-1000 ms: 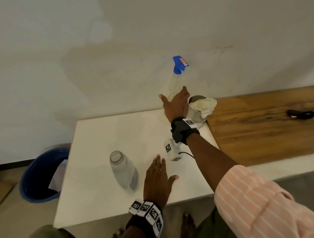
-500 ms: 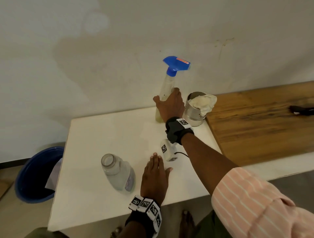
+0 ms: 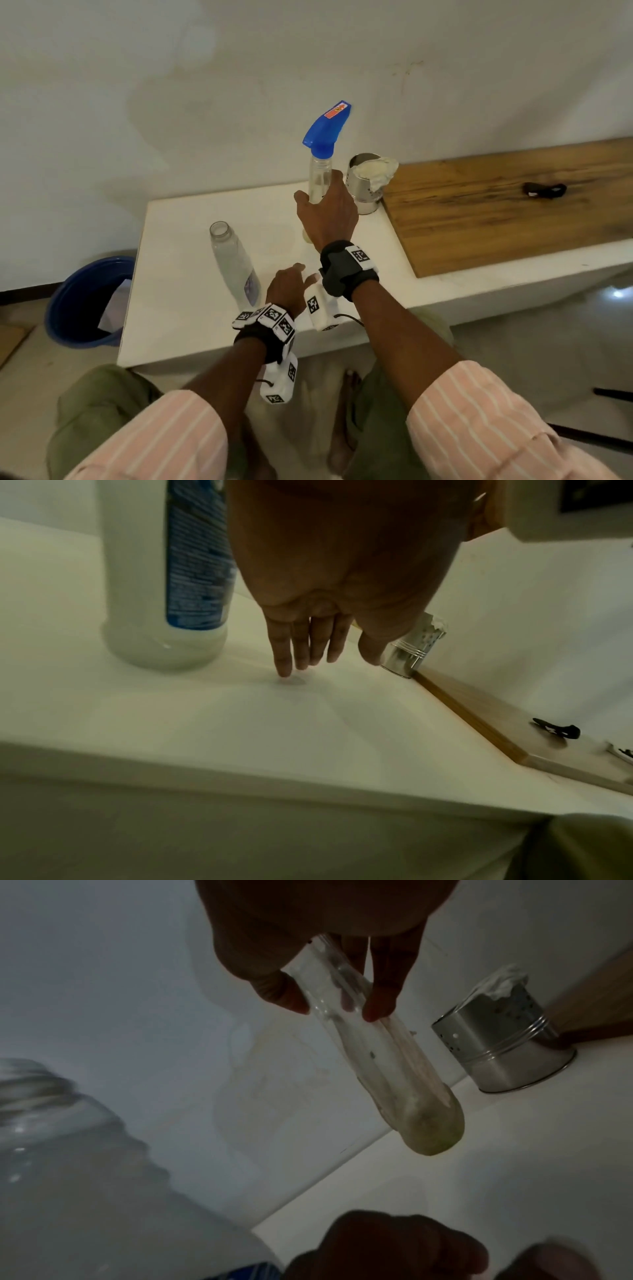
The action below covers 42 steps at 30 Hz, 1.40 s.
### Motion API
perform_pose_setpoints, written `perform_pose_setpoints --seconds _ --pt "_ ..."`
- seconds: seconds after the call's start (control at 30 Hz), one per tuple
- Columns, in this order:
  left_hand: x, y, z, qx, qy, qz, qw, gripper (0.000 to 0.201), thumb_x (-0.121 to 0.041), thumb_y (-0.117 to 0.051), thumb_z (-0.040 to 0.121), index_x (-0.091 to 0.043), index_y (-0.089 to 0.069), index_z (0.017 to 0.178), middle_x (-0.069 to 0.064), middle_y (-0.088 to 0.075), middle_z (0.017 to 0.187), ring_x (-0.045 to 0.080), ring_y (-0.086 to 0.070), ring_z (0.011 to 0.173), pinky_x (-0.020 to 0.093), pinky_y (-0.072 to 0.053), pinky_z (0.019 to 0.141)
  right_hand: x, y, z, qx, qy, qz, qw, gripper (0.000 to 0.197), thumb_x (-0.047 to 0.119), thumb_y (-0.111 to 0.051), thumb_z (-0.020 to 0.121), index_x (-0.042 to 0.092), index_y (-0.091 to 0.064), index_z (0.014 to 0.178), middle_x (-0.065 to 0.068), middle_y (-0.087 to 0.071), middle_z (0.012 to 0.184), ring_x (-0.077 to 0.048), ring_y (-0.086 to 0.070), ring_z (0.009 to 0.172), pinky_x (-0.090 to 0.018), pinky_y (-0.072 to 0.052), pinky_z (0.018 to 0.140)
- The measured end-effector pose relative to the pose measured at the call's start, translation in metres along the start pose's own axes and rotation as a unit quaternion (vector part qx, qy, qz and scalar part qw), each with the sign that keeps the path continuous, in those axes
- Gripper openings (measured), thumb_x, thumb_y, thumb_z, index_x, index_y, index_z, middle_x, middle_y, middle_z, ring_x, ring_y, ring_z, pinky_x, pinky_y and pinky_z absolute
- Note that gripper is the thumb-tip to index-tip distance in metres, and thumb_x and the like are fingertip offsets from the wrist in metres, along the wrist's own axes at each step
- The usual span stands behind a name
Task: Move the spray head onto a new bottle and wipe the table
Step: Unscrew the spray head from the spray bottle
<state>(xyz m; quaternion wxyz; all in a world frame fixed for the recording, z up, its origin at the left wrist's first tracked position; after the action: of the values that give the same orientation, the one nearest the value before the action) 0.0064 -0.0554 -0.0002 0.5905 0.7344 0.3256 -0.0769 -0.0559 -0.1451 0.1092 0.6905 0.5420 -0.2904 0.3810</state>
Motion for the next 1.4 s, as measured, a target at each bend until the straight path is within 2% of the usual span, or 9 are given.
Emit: perform_pose_setpoints --seconds 0.2,0.47,0.63,0.83,0.93,1.03,1.17,1.3,1.4 --pt "0.008 0.002 -0.043 -0.029 0.013 -0.022 0.999 0.032 -0.031 -0.045 0.094 -0.012 -0.067 0.110 0.008 -0.069 0.115 0.029 -0.061 0.107 0.036 -0.048 0.089 0.001 0.010 -0.055 0.083 0.040 -0.026 0.995 0.040 0.035 -0.066 0.076 0.016 -0.048 0.106 0.006 -0.058 0.089 -0.018 -0.055 0.075 -0.030 -0.043 0.069" --pt "0.049 0.010 -0.074 -0.065 0.072 -0.021 0.995 0.047 -0.059 -0.046 0.087 -0.018 -0.069 0.078 0.001 -0.073 0.079 0.024 -0.067 0.078 0.037 -0.055 0.076 -0.006 -0.009 -0.086 0.182 0.039 -0.070 0.980 0.045 0.039 -0.068 0.077 0.015 -0.048 0.110 0.001 -0.063 0.096 -0.018 -0.058 0.083 -0.027 -0.042 0.072" --pt "0.052 0.015 -0.079 -0.109 0.058 -0.041 0.992 0.040 -0.053 -0.050 0.089 -0.018 -0.069 0.086 -0.001 -0.074 0.084 0.023 -0.068 0.082 0.036 -0.055 0.077 -0.013 -0.012 -0.089 0.189 0.040 -0.105 0.975 0.050 0.042 -0.068 0.076 0.016 -0.048 0.113 0.000 -0.064 0.101 -0.018 -0.060 0.086 -0.026 -0.043 0.073" --pt "0.029 0.015 -0.077 -0.192 -0.016 -0.147 0.970 0.044 -0.045 -0.058 0.088 -0.018 -0.052 0.123 -0.001 -0.065 0.116 0.014 -0.066 0.093 0.038 -0.055 0.085 -0.023 -0.003 -0.078 0.182 0.039 -0.121 0.975 0.052 0.042 -0.069 0.077 0.015 -0.048 0.116 -0.002 -0.065 0.106 -0.021 -0.061 0.094 -0.028 -0.046 0.078" --pt "0.011 0.023 -0.075 -0.260 -0.060 -0.201 0.943 0.038 -0.025 -0.047 0.096 -0.021 -0.044 0.134 -0.002 -0.061 0.122 0.012 -0.061 0.104 0.040 -0.052 0.095 -0.030 0.002 -0.071 0.173 0.037 -0.128 0.976 0.054 0.044 -0.068 0.076 0.014 -0.049 0.117 -0.004 -0.064 0.105 -0.022 -0.060 0.095 -0.031 -0.047 0.081" --pt "-0.013 0.040 -0.076 -0.333 -0.105 -0.256 0.902 0.036 -0.024 -0.035 0.099 -0.022 -0.044 0.134 -0.006 -0.058 0.129 0.010 -0.059 0.112 0.042 -0.048 0.100 -0.037 0.002 -0.068 0.164 0.043 -0.134 0.976 0.056 0.052 -0.065 0.078 0.016 -0.049 0.118 -0.003 -0.063 0.109 -0.023 -0.057 0.100 -0.033 -0.046 0.083" --pt "-0.049 0.065 -0.069 -0.312 -0.124 -0.294 0.895 0.052 -0.048 -0.046 0.093 -0.024 -0.037 0.139 -0.005 -0.055 0.134 0.009 -0.055 0.117 0.027 -0.047 0.097 -0.038 0.002 -0.066 0.162 0.069 -0.131 0.976 0.046 0.044 -0.060 0.086 0.011 -0.053 0.116 -0.010 -0.066 0.101 -0.025 -0.059 0.095 -0.035 -0.046 0.082" --pt "-0.066 0.076 -0.059 -0.336 -0.151 -0.294 0.882 0.042 -0.043 -0.054 0.091 -0.019 -0.049 0.125 -0.003 -0.062 0.116 0.012 -0.058 0.106 0.031 -0.048 0.098 -0.037 0.003 -0.063 0.169 0.076 -0.126 0.974 0.038 0.035 -0.059 0.089 0.010 -0.052 0.117 -0.009 -0.070 0.094 -0.023 -0.063 0.082 -0.033 -0.051 0.075" --pt "-0.069 0.078 -0.051 -0.336 -0.151 -0.305 0.878 0.038 -0.044 -0.058 0.089 -0.018 -0.056 0.117 -0.003 -0.065 0.106 0.013 -0.060 0.098 0.037 -0.051 0.094 -0.037 0.005 -0.061 0.175 0.058 -0.104 0.977 0.044 0.037 -0.060 0.087 0.013 -0.051 0.123 -0.006 -0.071 0.101 -0.023 -0.066 0.087 -0.028 -0.047 0.073"
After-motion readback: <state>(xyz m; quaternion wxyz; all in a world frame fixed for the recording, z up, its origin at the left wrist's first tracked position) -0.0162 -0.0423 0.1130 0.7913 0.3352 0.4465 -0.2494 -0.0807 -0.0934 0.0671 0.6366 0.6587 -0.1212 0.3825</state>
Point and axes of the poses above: each hand's wrist, its own z-axis towards the middle knuckle, its own y-axis out of the back of the hand, x = y × z, the point moved 2 cm from there along z, towards the middle knuckle
